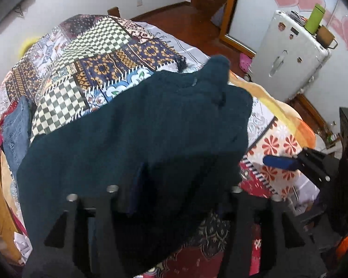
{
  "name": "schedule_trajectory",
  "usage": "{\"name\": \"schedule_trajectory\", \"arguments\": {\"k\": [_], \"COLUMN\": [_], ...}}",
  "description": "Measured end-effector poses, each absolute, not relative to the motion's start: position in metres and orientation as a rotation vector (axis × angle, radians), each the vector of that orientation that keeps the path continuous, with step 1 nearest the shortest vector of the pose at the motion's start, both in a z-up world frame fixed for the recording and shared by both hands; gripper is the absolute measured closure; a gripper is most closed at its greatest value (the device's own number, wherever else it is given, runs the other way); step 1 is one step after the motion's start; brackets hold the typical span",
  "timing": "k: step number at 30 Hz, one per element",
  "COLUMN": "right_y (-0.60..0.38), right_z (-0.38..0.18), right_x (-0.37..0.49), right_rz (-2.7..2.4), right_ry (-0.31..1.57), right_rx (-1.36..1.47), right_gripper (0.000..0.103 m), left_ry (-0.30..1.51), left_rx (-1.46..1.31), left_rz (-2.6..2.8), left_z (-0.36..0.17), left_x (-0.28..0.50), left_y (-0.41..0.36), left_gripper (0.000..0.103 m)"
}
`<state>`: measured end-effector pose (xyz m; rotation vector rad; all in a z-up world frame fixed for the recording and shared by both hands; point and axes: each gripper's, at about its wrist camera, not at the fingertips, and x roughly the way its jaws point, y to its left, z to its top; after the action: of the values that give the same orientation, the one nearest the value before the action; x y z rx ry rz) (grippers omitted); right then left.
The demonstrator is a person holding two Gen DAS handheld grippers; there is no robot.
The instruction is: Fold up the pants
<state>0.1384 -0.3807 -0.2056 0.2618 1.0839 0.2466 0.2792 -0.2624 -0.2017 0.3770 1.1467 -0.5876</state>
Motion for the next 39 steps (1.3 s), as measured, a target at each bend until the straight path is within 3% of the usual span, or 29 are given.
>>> {"name": "schedule_trajectory", "arguments": {"k": [5, 16, 28, 33, 39], "right_y": [-0.374, -0.351, -0.332, -0.332, -0.333], "right_z": [-0.202, -0.203, -0.209, -0.209, -0.204], "right_x": [0.139, 0.147, 0.165, 0.176, 0.184], "right_rz": [0.262, 0.304, 0.299, 0.287, 0.275], "right_ry": [1.084, 1.088, 1.109, 1.113, 1.096], "right_rx": [0.248, 0.209, 0.157, 0.133, 0.143], "right_gripper": [0.028, 0.028, 0.026, 0.025, 0.026], "left_ry": [1.18, 1.069, 1.229, 1.177, 1.158], "left_rx": [0.296, 0.168, 0.36, 0.478, 0.389], "left_rz": [-0.647, -0.417, -0.179, -0.152, -0.105], "left_z": [-0.188, -0.146, -0.245, -0.27, -0.266], "left_x": [0.27, 0.339, 0.449, 0.443, 0.414], "left_y": [-0.246, -0.157, -0.126, -0.112, -0.059], "left_gripper": [0.028, 0.021, 0.021, 0.002, 0.002]}}
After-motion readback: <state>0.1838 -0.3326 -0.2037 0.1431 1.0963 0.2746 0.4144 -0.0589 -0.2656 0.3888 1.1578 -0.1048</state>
